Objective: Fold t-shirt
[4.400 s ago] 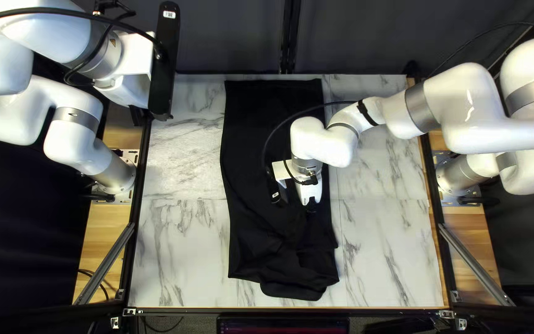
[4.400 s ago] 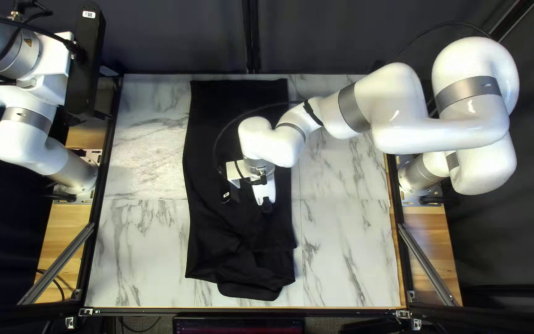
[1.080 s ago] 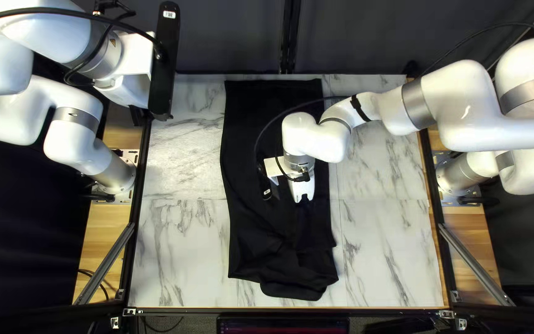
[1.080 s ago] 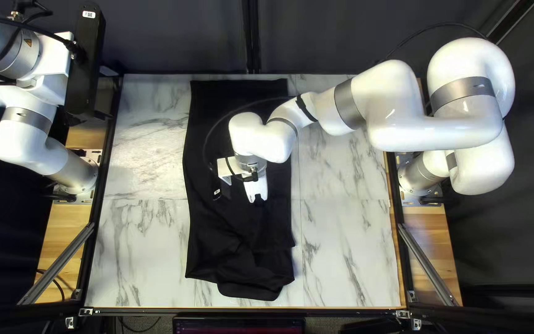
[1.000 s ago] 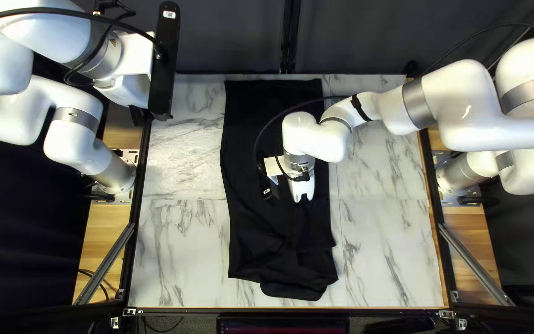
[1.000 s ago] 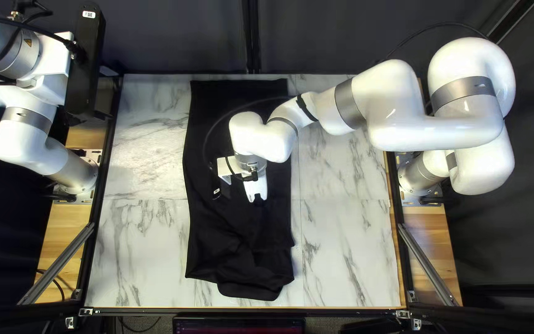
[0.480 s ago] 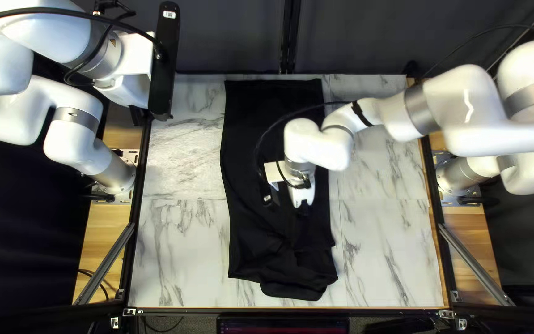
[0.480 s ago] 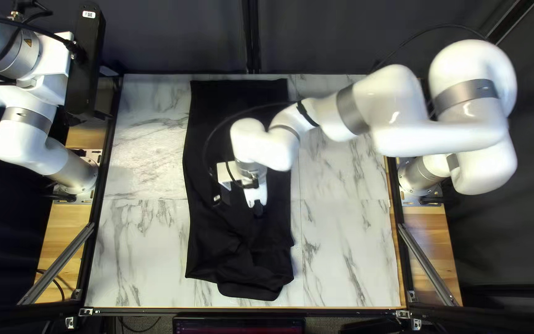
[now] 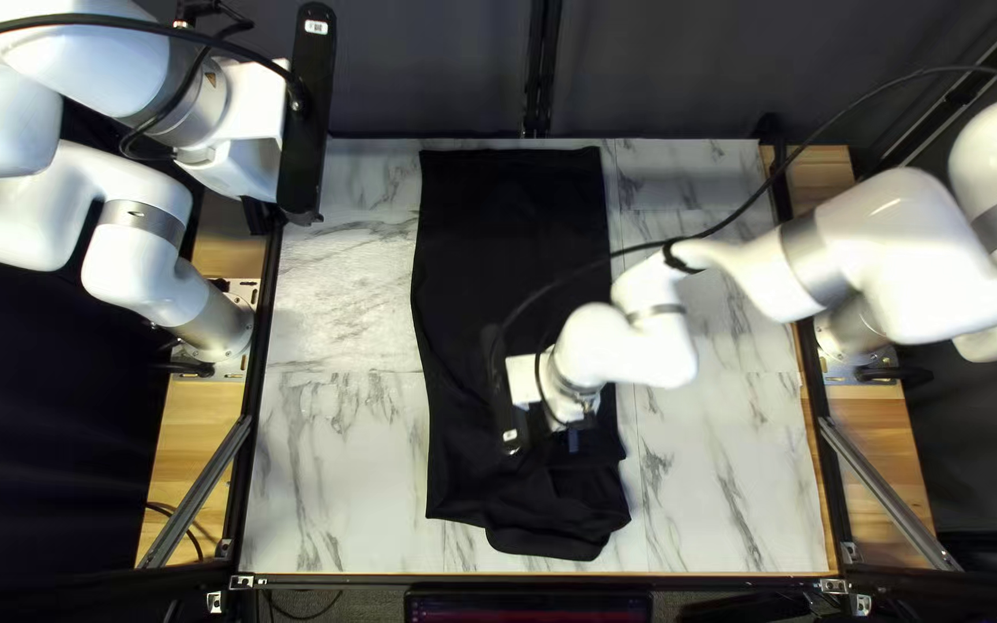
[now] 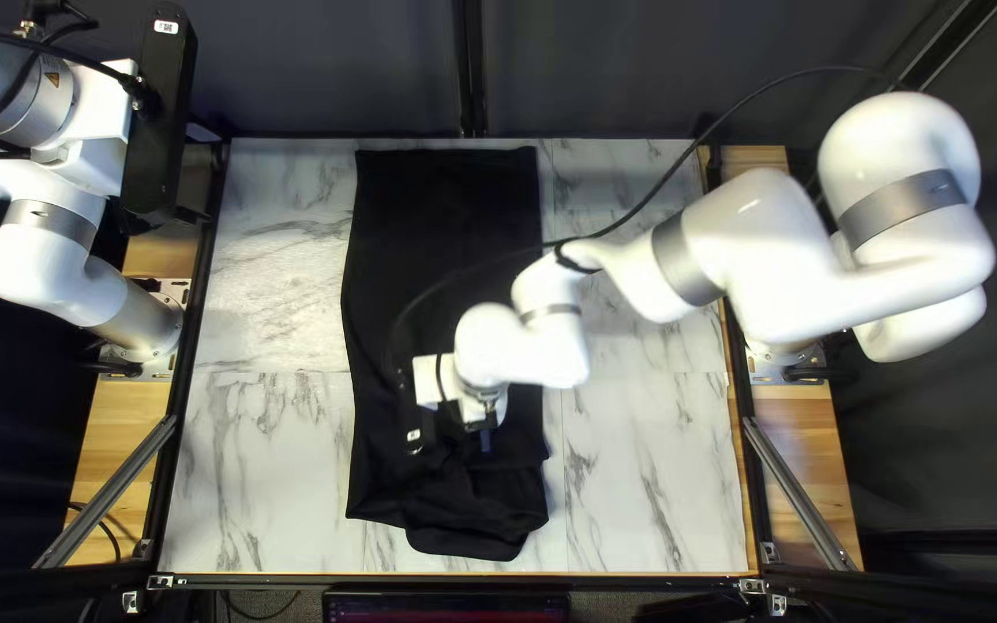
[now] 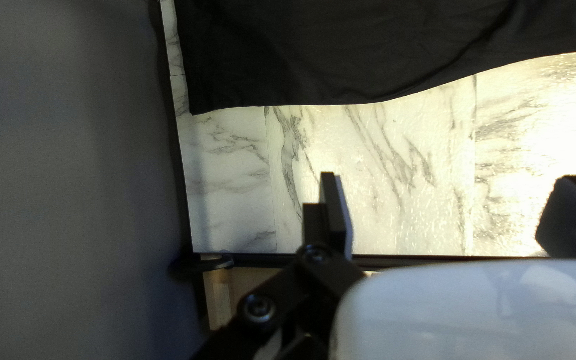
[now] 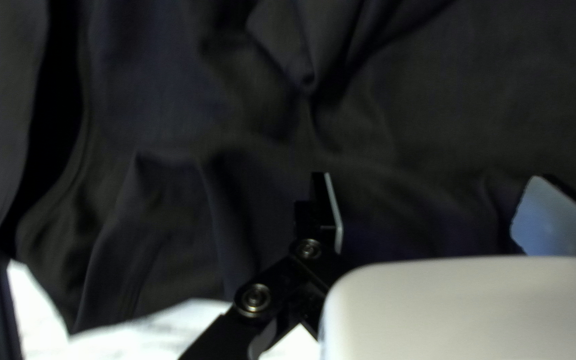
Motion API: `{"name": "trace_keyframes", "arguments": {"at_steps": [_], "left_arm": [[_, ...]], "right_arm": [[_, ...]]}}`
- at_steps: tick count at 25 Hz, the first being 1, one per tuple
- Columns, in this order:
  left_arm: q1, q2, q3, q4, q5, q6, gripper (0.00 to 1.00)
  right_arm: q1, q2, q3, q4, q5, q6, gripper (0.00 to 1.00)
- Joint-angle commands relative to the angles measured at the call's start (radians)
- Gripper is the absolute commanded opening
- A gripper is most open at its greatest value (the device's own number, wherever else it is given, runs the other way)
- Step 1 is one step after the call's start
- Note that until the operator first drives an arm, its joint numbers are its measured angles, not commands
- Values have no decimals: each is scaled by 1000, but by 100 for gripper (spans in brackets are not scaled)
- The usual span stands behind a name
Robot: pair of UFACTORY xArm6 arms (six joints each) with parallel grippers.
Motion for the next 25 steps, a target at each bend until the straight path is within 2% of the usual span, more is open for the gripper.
{"name": "trace_keyframes", "arguments": {"at_steps": [1, 9, 14, 19, 25], "left_arm": [[0, 0, 0, 0, 0, 0, 100], [0, 0, 0, 0, 0, 0, 100], [0, 0, 0, 0, 0, 0, 100], [0, 0, 0, 0, 0, 0, 100], [0, 0, 0, 0, 0, 0, 100]], "right_arm": [[57, 22, -31, -40, 10, 78, 100], [139, -13, -79, -101, 91, 191, 100], [133, -103, -3, -132, 121, 229, 100], [83, -209, 104, -151, 139, 238, 100], [-36, -248, 197, -160, 64, 159, 100]]}}
